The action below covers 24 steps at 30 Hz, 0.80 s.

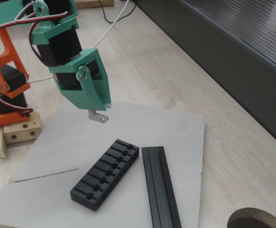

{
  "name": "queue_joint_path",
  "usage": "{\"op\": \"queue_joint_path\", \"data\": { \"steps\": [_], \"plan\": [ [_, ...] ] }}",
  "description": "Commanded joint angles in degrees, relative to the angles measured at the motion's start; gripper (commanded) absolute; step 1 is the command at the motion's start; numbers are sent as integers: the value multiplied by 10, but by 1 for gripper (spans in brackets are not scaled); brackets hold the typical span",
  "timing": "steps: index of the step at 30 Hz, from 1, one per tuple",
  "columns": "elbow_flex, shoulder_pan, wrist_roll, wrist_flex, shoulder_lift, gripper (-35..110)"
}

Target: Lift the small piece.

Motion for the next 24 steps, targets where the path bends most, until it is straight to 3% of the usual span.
{"op": "queue_joint_path", "data": {
  "steps": [1,24],
  "plan": [
    [-13,11,8,8,29,3],
    [-8,11,8,8,28,3]
  ]
}}
